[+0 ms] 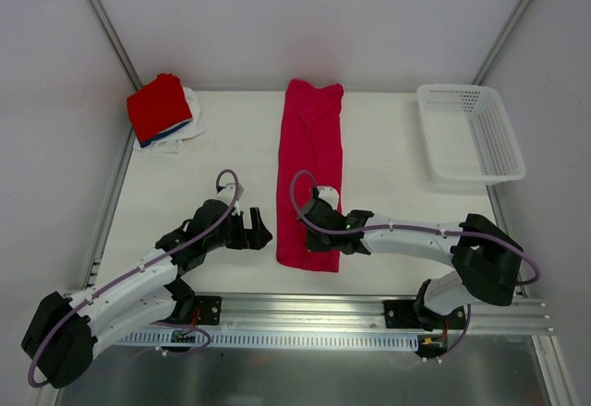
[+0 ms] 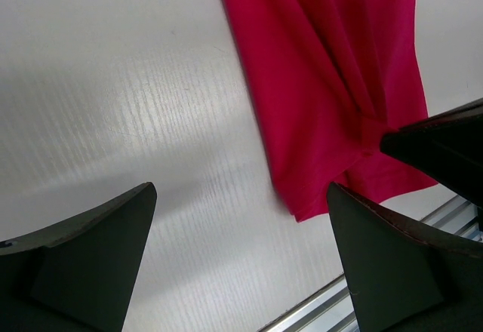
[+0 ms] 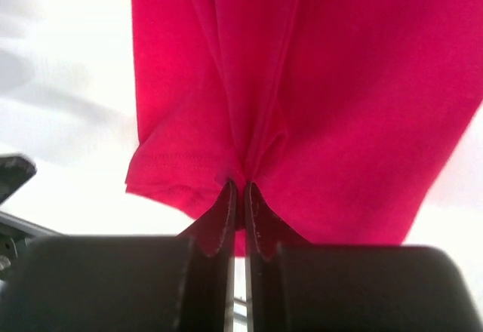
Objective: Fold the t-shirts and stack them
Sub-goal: Rotate the tshirt 90 degrees
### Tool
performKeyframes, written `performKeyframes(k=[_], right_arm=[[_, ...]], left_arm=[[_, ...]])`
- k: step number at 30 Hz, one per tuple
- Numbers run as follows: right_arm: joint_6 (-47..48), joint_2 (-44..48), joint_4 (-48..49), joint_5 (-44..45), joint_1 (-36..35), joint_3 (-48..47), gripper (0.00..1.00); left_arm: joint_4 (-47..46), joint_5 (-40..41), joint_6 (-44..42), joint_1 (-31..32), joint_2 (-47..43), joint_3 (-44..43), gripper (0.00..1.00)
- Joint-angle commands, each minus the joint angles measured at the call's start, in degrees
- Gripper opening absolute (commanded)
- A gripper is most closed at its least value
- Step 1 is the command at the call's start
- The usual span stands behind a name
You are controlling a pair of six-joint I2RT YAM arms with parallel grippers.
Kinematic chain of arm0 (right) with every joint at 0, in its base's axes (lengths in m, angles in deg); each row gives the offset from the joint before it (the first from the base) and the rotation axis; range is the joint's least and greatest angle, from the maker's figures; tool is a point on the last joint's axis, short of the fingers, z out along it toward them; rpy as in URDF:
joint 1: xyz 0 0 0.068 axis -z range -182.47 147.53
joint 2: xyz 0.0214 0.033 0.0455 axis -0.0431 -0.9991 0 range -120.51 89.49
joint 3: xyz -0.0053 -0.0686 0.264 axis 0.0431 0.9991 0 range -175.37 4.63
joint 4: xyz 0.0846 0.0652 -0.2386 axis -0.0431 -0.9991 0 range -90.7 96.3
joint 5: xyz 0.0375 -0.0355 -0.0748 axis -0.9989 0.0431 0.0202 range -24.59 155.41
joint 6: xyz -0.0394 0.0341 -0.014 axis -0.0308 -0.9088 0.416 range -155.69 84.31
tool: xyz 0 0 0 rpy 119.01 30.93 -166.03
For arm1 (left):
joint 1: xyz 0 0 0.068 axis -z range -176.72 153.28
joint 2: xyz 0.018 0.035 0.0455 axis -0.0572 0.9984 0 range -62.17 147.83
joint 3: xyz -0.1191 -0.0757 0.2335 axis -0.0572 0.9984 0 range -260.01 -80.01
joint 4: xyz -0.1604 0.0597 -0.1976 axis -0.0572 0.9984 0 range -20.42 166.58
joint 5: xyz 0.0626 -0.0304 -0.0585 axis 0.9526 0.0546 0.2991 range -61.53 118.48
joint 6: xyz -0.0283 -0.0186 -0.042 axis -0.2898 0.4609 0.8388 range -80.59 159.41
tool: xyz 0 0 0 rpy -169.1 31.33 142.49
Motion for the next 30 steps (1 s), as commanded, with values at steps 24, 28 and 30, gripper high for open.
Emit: performKeyframes(k=[24, 28, 30], right_arm=[[-13.52, 18.89, -16.81, 10.47, -10.53, 14.32, 0.07], [-15.46, 18.63, -20.57, 12.49, -12.2, 14.15, 0.99], [-15.11, 18.45, -21.64, 13.28, -12.21, 13.27, 1.0]], left_arm=[[-2.59, -1.23, -0.32, 0.43, 3.57, -1.72, 0.98], [-2.58, -2.46, -0.06, 0.43, 3.67, -2.24, 0.98], [-2.5, -4.21, 0.29, 0.52, 3.23, -2.77, 0.97]])
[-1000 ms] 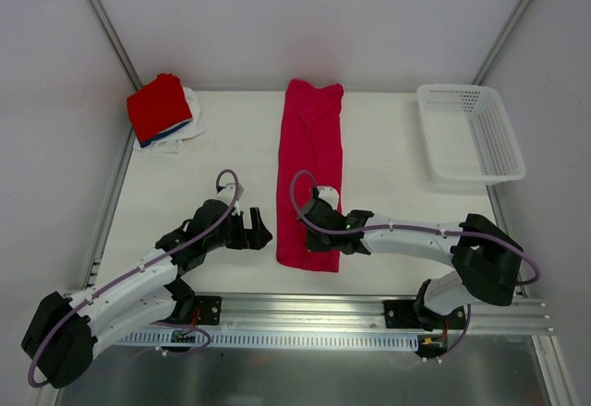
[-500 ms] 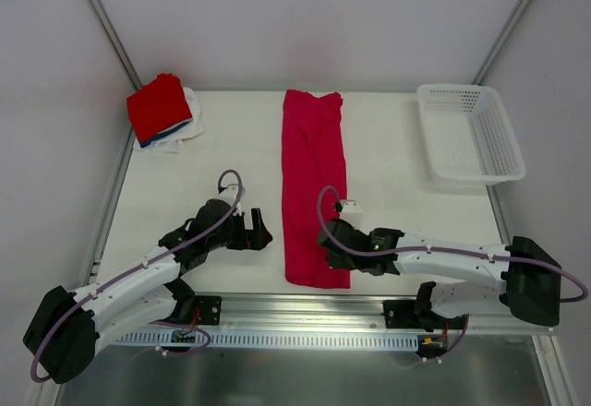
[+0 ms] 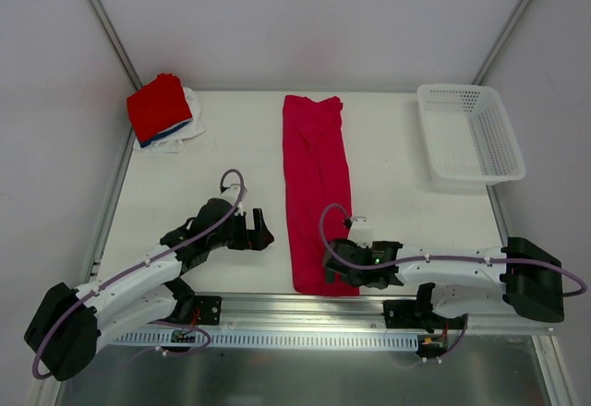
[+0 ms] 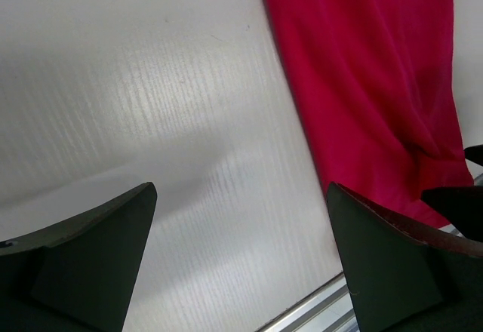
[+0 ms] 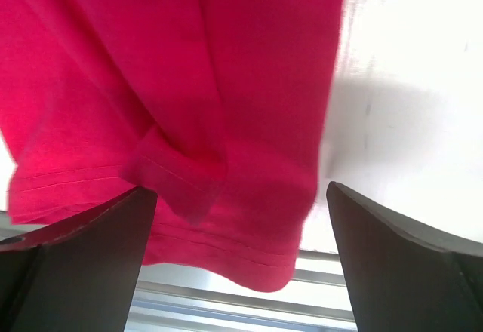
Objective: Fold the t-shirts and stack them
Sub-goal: Rotate the tshirt 90 degrees
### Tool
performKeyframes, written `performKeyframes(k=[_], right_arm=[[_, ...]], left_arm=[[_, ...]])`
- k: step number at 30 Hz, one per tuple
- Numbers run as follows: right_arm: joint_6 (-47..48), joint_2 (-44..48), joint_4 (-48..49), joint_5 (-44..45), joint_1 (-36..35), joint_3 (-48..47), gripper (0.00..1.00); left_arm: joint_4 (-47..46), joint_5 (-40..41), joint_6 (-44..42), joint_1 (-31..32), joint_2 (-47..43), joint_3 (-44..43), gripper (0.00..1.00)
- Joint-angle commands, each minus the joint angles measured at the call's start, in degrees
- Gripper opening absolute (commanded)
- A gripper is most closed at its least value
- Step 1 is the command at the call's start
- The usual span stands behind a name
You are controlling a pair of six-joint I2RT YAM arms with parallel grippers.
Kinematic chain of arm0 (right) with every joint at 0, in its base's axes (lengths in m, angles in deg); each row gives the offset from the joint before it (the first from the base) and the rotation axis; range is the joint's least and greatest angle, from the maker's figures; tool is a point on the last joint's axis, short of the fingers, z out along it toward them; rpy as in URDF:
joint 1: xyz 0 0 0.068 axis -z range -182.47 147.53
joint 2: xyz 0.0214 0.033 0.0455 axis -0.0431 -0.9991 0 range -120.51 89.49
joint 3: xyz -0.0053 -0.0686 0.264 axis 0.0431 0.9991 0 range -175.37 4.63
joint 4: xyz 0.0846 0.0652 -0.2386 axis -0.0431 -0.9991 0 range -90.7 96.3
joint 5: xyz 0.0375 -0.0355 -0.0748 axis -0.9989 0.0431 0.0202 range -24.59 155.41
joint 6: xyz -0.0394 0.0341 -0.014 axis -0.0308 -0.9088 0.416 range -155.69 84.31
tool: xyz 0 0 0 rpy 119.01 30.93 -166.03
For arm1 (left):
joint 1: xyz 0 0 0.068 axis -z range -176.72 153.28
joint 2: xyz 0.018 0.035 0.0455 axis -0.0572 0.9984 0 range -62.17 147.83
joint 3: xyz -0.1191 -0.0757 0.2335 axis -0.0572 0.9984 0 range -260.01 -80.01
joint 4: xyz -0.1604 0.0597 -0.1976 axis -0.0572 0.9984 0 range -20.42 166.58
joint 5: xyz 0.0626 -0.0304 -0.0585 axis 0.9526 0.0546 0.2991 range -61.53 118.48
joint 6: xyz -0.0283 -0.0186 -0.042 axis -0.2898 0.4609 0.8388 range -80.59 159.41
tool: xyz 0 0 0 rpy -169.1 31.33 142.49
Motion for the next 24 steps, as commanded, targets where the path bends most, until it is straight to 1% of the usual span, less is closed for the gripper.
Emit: performKeyframes(k=[1, 2, 10, 13, 15, 18, 21, 22, 24], right_arm=[[-2.22, 0.59, -5.18, 3.63, -0.56, -2.22, 1.0], [-2.13, 0.51, -6.67, 4.33, -0.56, -2.76, 0.99], [-0.11, 0.06, -9.66, 5.91, -0.56, -7.06, 1.0], [-0.02, 0.77, -11.42, 6.44, -0.56, -8.47, 0.99], [-0.28, 1.9, -12.04, 6.44, -0.65, -8.48, 0.99], [-1.6, 4.18, -12.4, 6.09, -1.08, -6.99, 1.0], [-3.7, 6.91, -12.48, 5.65, -1.78, -4.62, 1.0], [-4.41, 7.7, -12.57, 5.65, -2.05, -4.09, 0.99], [-7.13, 9.28, -13.8, 6.18, -3.19, -2.34, 0.99]], left_arm=[[-1.38, -3.69, 0.47, 0.6, -1.21, -2.99, 0.97], [-1.38, -4.57, 0.56, 0.69, -1.48, -3.51, 0.97], [1.25, -9.67, 0.56, 2.27, -3.94, -8.17, 0.97], [1.69, -11.51, 1.87, 3.15, -4.47, -9.14, 0.97], [1.43, -12.14, 4.33, 4.03, -4.56, -8.27, 0.97], [-0.85, -10.99, 8.45, 9.02, -4.29, -5.55, 0.97], [-4.71, -10.38, 11.36, 11.85, -3.51, -2.21, 0.96], [-5.42, -10.03, 13.54, 13.77, -3.42, -1.5, 0.97], [-7.62, -8.1, 15.58, 15.98, -3.24, 0.43, 0.97]])
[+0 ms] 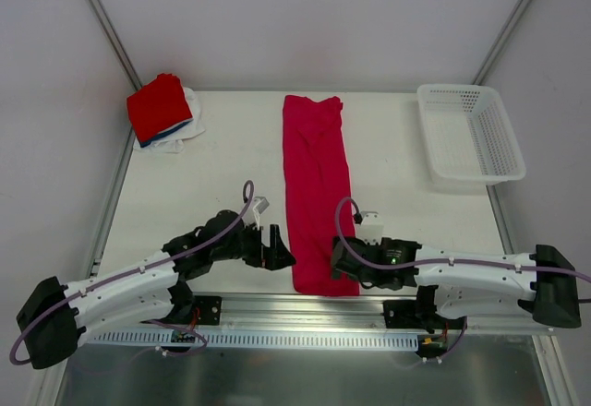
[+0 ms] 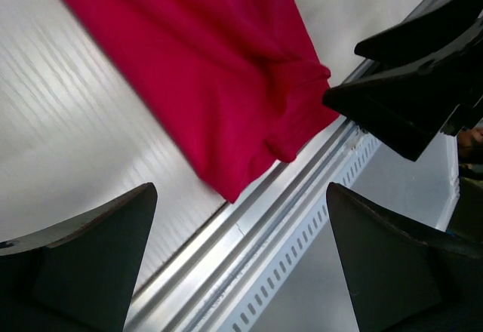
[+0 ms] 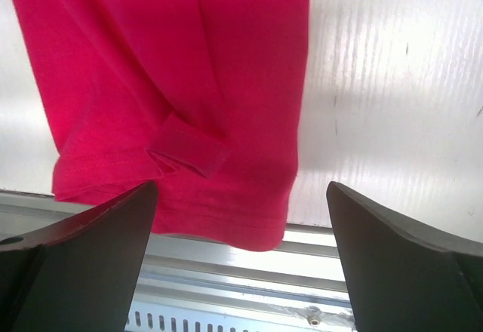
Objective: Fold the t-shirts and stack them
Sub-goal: Rotate the tshirt 90 degrees, then grab the bottom of the folded rectangular tshirt with both arms
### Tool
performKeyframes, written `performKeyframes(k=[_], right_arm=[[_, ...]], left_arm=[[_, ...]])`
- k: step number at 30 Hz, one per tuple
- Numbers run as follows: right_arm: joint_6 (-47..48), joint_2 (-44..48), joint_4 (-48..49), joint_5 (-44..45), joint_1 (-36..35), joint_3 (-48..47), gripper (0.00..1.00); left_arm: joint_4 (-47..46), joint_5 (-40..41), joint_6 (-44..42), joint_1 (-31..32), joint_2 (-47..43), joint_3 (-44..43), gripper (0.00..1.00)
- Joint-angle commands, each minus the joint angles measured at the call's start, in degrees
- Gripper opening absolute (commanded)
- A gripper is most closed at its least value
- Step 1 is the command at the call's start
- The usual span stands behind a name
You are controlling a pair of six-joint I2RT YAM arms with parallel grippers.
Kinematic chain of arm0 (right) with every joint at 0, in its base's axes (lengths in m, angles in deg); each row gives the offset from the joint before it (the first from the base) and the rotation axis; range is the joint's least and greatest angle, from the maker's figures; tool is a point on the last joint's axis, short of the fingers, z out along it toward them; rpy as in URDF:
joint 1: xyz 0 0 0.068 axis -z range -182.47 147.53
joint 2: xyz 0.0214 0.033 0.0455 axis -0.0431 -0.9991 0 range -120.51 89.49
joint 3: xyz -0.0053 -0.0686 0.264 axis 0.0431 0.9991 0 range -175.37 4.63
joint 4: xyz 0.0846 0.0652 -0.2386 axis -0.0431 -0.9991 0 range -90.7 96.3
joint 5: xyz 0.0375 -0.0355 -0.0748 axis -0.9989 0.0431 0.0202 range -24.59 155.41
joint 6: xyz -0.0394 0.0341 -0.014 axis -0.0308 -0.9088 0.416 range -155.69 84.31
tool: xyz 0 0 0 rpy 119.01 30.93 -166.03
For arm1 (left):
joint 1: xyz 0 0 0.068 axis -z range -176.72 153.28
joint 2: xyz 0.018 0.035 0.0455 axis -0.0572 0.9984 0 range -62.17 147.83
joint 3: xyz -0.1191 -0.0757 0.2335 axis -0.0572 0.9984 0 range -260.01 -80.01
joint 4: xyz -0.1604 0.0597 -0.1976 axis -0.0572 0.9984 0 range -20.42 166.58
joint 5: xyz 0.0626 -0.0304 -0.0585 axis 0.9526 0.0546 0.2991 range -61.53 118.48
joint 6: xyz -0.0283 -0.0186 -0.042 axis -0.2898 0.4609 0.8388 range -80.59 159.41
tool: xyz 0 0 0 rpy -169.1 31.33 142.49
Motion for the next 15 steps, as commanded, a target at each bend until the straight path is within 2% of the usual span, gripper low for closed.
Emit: performKeyframes(k=[1, 5, 15], right_arm=[[-5.34, 4.63, -4.1, 1.85, -1.79, 3.05, 1.0], [-9.39, 9.56, -4.37, 2.82, -3.29, 7.27, 1.0], [-13.17, 14.93, -6.91, 3.08, -3.91, 11.58, 0.99]], left_arm=[[-5.41, 2.24, 7.88, 3.81, 0.28, 2.9, 0.96], [-9.72, 7.77, 12.99, 11.09, 1.85, 5.9, 0.96], [-17.9, 18.68, 19.76, 20.33, 17.76, 3.09, 0.95]])
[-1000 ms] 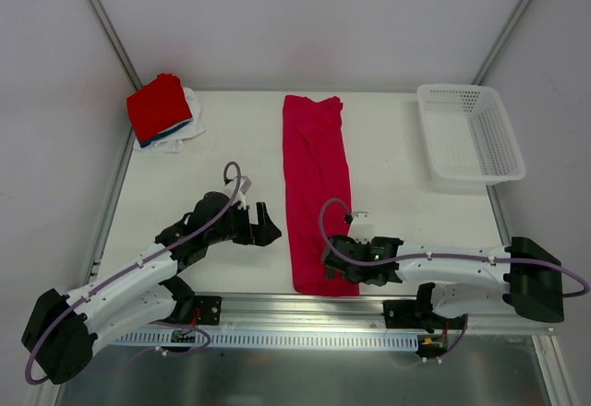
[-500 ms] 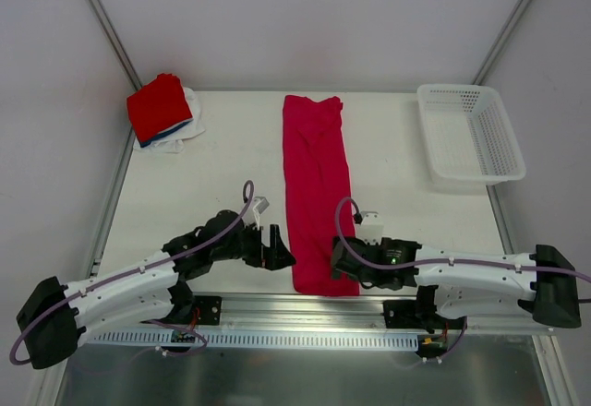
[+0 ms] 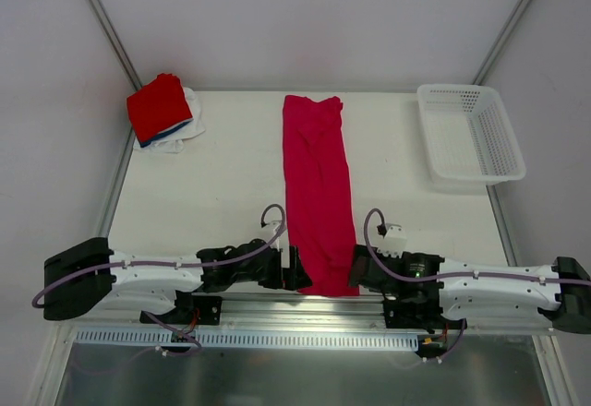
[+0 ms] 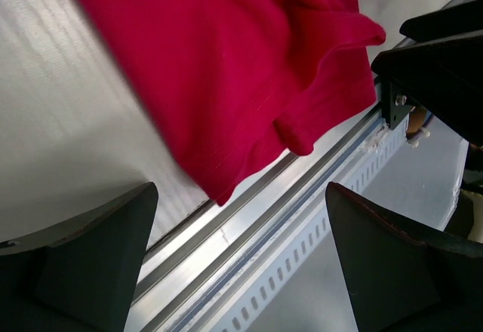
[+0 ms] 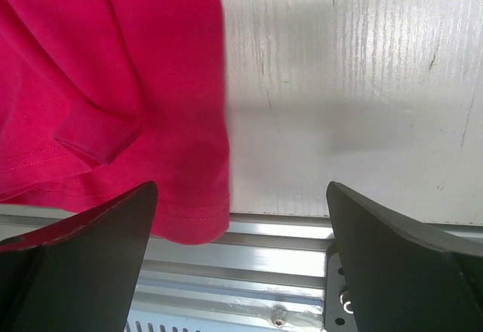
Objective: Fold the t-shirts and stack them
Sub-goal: Grab the bottom of the folded rectangular tshirt with both arms
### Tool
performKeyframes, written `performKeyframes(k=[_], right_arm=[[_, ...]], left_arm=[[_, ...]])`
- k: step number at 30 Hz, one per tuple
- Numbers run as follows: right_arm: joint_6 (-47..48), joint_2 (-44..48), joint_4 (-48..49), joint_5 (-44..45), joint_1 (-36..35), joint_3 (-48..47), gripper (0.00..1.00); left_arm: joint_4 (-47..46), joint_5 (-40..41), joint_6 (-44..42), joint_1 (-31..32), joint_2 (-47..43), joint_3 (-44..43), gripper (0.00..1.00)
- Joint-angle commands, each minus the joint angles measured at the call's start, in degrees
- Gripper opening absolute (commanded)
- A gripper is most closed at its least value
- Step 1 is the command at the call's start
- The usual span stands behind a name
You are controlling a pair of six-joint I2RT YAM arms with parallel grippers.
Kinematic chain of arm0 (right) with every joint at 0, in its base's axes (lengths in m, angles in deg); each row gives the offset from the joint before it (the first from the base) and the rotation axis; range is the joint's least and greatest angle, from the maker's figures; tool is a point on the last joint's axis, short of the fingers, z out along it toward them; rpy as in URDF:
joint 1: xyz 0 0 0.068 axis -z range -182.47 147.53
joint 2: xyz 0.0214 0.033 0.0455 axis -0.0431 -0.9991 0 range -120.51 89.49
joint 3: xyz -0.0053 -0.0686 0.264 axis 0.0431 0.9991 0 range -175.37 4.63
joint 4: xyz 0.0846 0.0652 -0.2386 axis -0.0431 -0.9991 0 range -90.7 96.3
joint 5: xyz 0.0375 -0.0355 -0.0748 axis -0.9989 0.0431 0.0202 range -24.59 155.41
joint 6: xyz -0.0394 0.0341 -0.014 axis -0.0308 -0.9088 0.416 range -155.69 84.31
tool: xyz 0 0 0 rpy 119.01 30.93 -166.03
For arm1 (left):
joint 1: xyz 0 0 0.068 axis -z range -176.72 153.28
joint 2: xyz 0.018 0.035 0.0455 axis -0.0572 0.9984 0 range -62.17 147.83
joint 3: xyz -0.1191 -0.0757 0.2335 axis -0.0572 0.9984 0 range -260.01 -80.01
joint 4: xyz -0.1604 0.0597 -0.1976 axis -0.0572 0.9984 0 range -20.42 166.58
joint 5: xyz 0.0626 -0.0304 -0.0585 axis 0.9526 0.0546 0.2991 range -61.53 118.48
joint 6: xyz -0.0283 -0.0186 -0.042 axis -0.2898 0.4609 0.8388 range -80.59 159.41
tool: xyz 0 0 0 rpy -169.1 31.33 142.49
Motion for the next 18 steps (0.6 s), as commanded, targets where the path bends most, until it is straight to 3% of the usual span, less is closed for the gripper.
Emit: performKeyframes(k=[1, 4, 7, 16, 18], right_arm=[[-3.38, 1.97, -3.09, 1.84, -0.48, 0.78, 0.99], [-4.35, 4.08, -3.79, 1.84, -0.56, 1.93, 0.99], [-5.31, 6.19, -4.23, 2.28, -0.57, 3.24, 0.98], [-4.7, 6.2, 0.86, 2.72, -0.65, 5.53, 0.44], [-4.26, 4.7, 1.57, 2.72, -0.65, 5.01, 0.44]], left_arm=[[-4.7, 5.9, 3.64, 2.37, 4.41, -3.27, 0.95], [-6.45, 7.66, 5.66, 3.69, 8.8, -4.51, 0.94], [-8.21, 8.19, 6.72, 4.05, 12.41, -5.47, 0.87], [-6.2, 9.59, 5.84, 4.31, 13.3, -7.15, 0.82], [-4.62, 10.47, 6.36, 4.4, 12.6, -7.06, 0.82]])
